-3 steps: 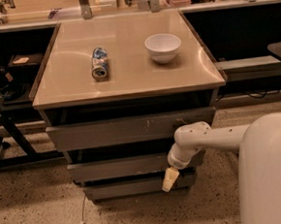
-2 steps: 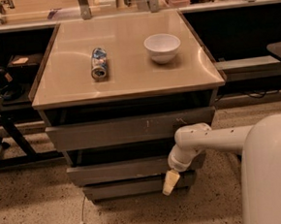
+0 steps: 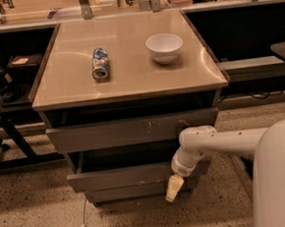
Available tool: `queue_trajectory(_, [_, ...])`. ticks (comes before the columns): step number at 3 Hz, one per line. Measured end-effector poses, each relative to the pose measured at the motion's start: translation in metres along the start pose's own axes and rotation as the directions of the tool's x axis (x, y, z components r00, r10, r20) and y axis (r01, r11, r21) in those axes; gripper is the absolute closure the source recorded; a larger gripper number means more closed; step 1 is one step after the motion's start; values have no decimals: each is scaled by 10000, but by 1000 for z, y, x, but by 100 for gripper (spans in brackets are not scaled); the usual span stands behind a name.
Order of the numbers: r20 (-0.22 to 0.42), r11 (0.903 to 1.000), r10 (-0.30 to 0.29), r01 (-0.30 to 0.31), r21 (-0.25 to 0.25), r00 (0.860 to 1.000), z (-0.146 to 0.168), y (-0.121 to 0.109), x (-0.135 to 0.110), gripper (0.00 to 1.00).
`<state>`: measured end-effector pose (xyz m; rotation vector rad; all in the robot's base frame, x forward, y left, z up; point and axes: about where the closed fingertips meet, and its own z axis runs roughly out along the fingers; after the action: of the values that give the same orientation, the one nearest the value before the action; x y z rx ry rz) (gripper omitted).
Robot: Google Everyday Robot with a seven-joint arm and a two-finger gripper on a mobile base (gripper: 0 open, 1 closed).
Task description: Open middle drawer
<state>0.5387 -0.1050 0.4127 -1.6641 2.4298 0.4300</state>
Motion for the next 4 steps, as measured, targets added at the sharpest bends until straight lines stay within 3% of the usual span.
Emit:
queue_trajectory(1, [243, 9981, 37, -22, -613, 9997, -9, 27, 4, 0])
queue_trajectory(3, [872, 9796, 200, -21, -2010, 9960, -35, 97, 16, 0])
queue_trajectory(4, [1079, 9714, 344, -78, -2374, 9936, -44, 118, 21, 0])
